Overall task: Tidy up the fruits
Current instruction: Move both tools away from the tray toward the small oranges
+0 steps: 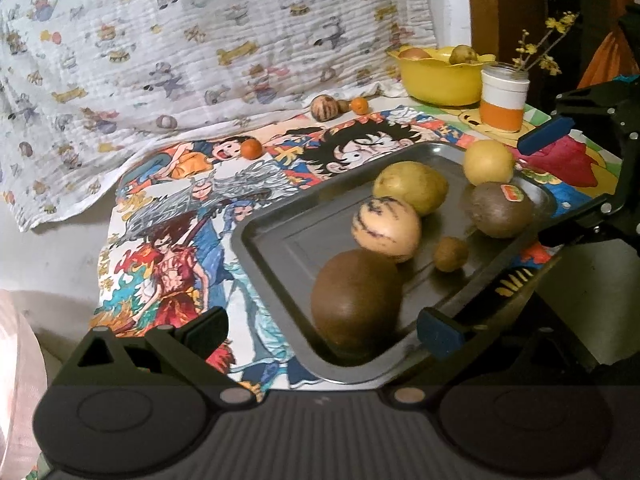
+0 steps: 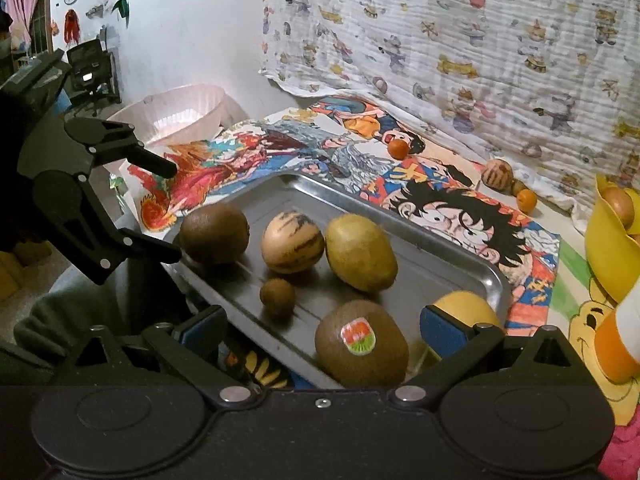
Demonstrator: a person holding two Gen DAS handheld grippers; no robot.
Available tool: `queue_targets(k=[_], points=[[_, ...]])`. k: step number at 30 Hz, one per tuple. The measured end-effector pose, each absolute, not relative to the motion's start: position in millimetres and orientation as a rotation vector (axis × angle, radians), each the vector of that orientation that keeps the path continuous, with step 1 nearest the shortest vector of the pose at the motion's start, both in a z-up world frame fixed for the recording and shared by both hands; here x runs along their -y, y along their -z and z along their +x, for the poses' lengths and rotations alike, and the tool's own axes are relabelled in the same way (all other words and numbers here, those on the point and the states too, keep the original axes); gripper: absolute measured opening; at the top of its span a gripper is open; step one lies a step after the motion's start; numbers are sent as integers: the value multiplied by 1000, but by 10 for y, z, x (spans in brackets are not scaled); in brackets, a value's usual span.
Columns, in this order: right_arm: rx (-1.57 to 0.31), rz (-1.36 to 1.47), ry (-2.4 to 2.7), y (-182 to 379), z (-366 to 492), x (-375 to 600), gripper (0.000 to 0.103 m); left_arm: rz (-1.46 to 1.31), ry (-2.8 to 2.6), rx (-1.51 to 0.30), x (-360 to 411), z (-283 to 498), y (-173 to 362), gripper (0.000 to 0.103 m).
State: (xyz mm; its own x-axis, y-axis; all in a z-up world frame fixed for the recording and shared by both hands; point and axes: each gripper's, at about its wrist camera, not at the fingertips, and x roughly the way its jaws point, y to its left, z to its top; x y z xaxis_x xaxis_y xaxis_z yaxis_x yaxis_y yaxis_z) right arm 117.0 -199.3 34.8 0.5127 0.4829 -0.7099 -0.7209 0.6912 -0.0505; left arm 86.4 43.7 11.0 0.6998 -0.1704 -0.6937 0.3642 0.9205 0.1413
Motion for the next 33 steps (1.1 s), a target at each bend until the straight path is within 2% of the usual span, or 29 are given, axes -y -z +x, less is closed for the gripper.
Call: queue_targets(k=[21,33], points=[[-710,-306,-728,-429,2084,1864,102,174,334,-780,-683,1683,-273,103],[-741,-196,-526,-372,2836,2002,102,106,293,-757,-733,2638,-257,103]])
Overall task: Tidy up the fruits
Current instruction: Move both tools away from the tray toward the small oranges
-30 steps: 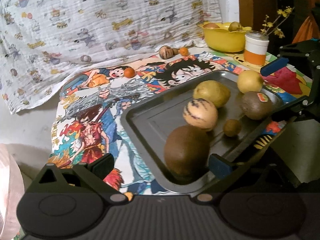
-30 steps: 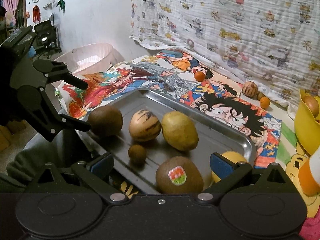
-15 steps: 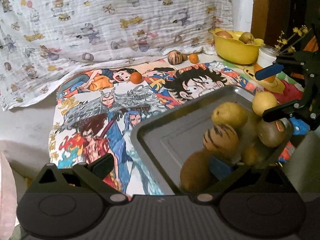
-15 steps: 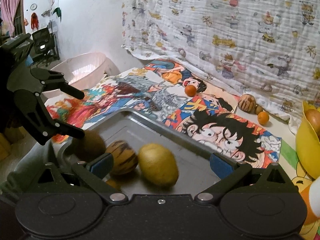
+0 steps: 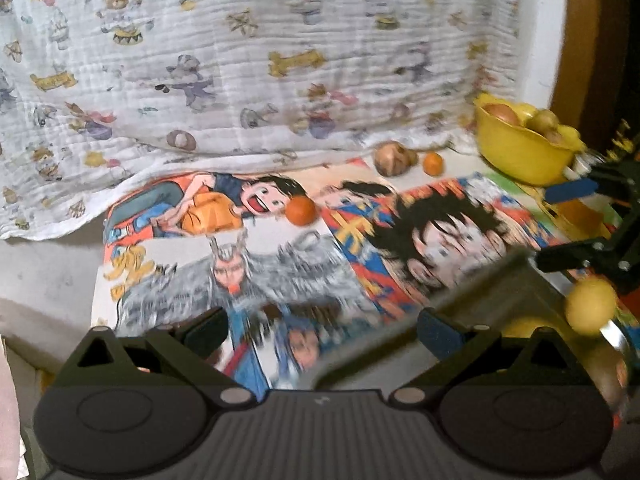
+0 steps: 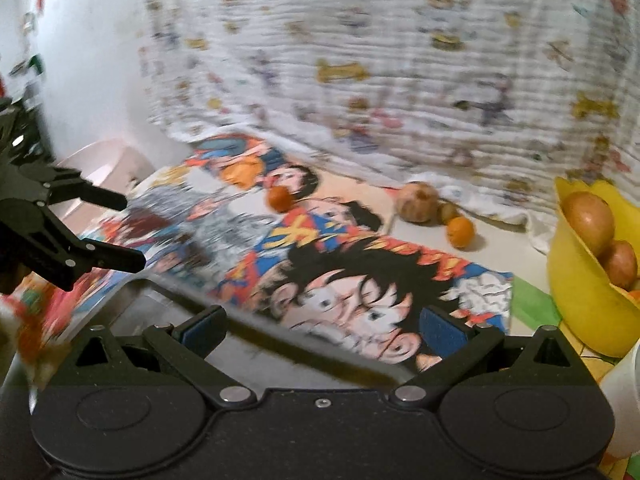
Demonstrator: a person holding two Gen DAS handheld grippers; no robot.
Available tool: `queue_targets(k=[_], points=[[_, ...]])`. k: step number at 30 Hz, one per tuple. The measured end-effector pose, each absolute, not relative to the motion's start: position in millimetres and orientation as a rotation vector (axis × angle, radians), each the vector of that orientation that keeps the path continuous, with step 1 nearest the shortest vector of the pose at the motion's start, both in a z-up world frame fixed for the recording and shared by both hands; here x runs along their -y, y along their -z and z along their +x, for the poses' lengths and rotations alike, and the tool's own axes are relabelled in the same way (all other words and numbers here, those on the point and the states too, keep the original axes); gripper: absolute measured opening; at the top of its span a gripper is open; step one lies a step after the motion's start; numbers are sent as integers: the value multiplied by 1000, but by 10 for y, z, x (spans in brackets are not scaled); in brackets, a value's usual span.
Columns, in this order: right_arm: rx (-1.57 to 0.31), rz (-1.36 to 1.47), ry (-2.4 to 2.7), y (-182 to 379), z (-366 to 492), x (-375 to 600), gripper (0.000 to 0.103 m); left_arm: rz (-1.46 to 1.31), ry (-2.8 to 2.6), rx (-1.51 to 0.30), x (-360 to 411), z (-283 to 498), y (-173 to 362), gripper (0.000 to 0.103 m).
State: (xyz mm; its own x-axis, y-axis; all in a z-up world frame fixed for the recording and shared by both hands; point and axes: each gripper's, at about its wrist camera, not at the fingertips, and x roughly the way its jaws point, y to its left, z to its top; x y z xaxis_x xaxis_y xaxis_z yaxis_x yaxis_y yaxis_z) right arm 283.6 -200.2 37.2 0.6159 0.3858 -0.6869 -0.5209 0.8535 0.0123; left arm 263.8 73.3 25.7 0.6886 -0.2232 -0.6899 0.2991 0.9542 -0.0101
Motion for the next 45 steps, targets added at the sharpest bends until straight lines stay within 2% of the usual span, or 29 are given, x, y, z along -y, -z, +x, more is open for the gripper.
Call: queue_targets(k=[12,25,39,45], points=[[-774,-185,-419,-229,3631,1929,102,34,243,-780,-718,3518,6,103],[-732,-228,-430,-116,4088,1754,101,-48,253,-787,-690,3898,192,102],[-667,-381,-444,80,4563,1589,85,-82,252,-764,-704,4037,313,101],[-669,-382,-435,173,4644,1574,84,-89,263,-762,-697,4058,357,99]])
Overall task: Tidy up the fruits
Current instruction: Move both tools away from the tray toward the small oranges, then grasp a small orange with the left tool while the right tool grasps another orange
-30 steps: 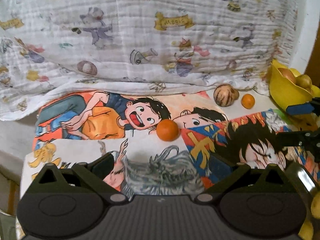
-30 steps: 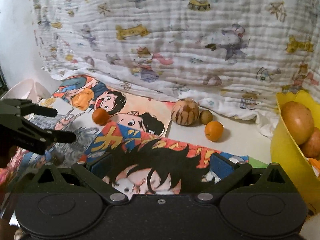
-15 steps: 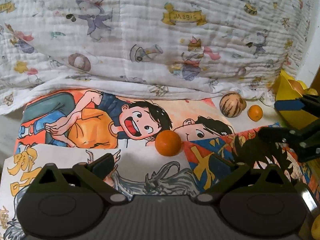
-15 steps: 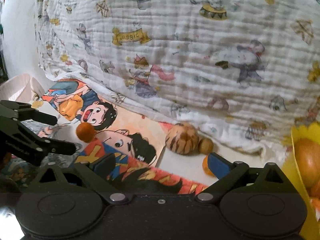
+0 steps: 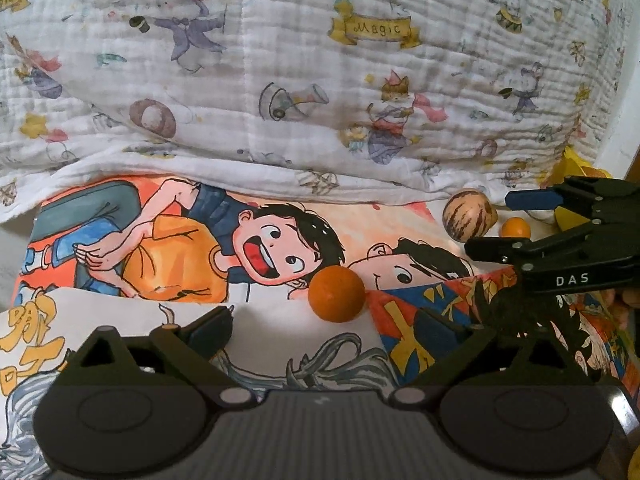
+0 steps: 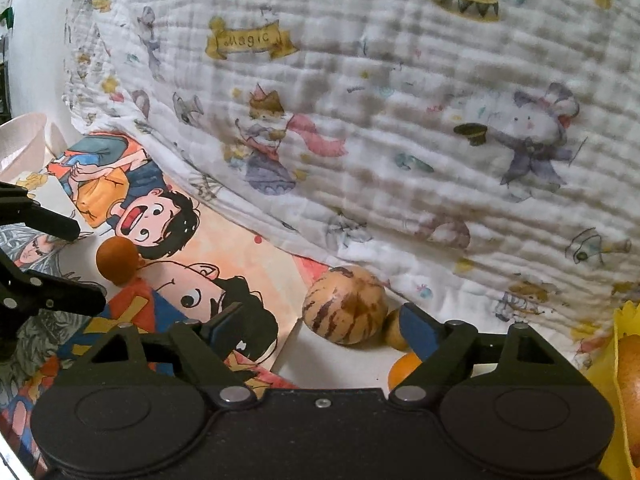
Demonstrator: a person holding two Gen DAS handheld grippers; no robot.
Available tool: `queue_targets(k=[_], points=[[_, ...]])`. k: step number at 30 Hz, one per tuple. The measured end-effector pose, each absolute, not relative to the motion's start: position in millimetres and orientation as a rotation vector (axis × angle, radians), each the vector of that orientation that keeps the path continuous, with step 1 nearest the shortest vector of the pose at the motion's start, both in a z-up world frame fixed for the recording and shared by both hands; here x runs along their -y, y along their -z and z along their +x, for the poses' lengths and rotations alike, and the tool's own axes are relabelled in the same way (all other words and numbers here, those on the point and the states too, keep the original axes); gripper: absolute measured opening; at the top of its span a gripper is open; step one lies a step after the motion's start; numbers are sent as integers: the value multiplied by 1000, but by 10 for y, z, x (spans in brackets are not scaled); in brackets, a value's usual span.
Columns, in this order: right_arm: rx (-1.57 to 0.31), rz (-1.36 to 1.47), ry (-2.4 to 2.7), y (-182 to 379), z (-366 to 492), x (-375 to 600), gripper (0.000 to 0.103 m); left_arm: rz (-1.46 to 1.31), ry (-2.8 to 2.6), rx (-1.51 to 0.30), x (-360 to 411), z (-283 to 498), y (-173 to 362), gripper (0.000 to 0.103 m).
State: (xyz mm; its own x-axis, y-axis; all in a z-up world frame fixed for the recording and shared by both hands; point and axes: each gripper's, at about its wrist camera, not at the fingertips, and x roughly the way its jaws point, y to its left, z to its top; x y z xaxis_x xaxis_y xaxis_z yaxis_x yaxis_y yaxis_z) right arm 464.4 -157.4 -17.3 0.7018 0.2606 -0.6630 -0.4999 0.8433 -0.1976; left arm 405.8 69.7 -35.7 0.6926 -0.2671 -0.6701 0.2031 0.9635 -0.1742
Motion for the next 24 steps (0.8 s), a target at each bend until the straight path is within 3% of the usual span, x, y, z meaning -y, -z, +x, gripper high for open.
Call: queue_targets(k=[24], points=[[-701,-344,-363,197,4703,1752,84,-96,290,-756,-624,4200,378,98]])
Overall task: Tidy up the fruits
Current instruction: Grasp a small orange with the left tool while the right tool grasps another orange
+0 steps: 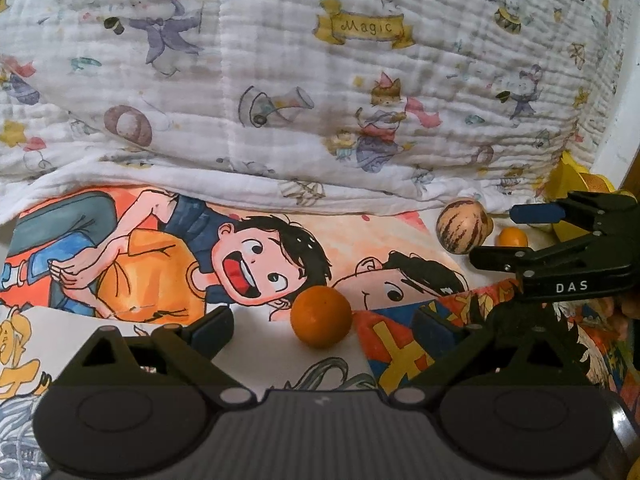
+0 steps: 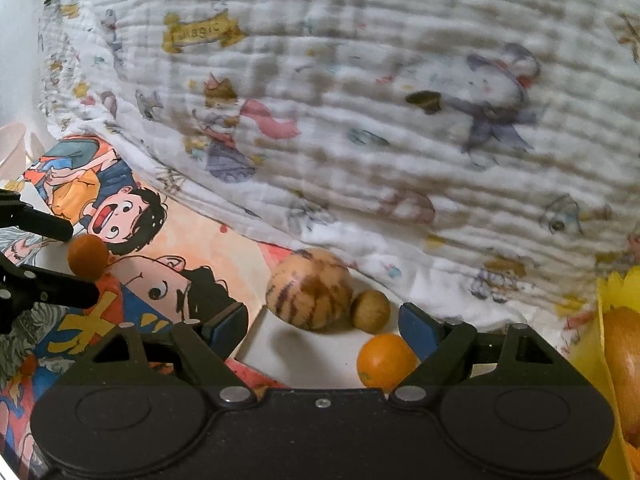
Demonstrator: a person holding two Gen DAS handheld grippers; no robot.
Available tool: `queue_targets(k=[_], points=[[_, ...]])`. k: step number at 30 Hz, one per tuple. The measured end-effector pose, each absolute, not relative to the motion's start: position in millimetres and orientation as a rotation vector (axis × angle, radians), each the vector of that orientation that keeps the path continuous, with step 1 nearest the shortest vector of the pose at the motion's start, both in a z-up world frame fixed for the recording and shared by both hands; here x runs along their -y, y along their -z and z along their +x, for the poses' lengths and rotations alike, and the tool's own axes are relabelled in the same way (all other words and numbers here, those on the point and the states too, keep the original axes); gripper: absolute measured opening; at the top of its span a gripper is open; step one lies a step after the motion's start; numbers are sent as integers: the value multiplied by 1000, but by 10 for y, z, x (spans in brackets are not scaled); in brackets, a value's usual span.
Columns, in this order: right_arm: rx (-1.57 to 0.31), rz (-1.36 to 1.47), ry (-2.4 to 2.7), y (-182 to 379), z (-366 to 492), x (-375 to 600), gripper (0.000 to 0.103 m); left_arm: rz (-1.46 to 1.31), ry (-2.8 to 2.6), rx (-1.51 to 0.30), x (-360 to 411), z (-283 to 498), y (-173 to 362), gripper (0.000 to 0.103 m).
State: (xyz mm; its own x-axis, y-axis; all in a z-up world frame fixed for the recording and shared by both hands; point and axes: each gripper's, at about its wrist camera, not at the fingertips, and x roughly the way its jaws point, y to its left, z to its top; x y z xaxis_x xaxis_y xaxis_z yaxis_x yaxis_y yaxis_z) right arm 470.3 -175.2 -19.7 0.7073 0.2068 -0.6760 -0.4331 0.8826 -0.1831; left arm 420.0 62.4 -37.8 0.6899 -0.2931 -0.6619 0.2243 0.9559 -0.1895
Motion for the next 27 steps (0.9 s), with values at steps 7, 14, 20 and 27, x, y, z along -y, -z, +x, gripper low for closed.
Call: queue_targets(k=[7,14,20,27], points=[[-711,-329,-348,204,4695,1764,84,-88,283,-753,-575,4220,406,98],[-721,-313,-276,242,4697,1810,84,-61,251,-739,-487,4234,432,94],[-737,-283,-208,310,4715,1910,85,-50,227,-716,-410,4202,451,87],[-745,-254,-172,342,4704,1963,80,-86,225,-693,-407,4174,445,72]])
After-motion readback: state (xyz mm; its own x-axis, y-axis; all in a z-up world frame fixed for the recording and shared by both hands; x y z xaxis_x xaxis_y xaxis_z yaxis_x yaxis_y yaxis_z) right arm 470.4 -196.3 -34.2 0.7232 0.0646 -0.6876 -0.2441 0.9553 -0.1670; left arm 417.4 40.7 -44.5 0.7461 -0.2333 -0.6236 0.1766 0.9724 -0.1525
